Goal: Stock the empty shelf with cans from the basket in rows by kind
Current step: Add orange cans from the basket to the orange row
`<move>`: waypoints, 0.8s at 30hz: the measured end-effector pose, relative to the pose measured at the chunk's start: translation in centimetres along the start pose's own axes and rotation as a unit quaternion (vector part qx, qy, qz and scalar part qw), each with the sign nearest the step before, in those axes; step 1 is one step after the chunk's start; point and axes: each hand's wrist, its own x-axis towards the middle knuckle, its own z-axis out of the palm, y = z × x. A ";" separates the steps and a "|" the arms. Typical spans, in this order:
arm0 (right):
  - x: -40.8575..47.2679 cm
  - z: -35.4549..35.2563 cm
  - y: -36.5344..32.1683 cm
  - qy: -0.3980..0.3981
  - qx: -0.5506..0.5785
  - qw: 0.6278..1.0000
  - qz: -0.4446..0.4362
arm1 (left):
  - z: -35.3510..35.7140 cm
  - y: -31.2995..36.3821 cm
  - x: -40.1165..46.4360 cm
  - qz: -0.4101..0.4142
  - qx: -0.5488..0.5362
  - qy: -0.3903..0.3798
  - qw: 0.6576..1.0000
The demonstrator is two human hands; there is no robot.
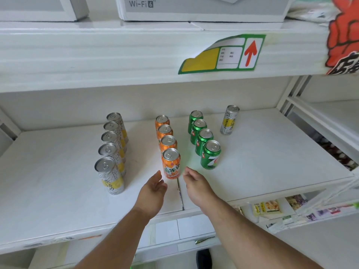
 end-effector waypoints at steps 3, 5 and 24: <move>-2.2 0.2 0.0 -0.014 -0.013 1.000 -0.011 | -0.5 -0.3 -1.7 0.006 -0.012 0.009 1.000; -3.5 0.9 0.1 -0.038 -0.019 0.999 -0.018 | -1.1 -0.5 -3.1 0.008 -0.023 0.025 0.999; -15.1 11.9 9.3 -0.370 -0.248 0.891 -0.088 | -8.1 -15.0 -27.5 -0.227 0.105 0.230 0.940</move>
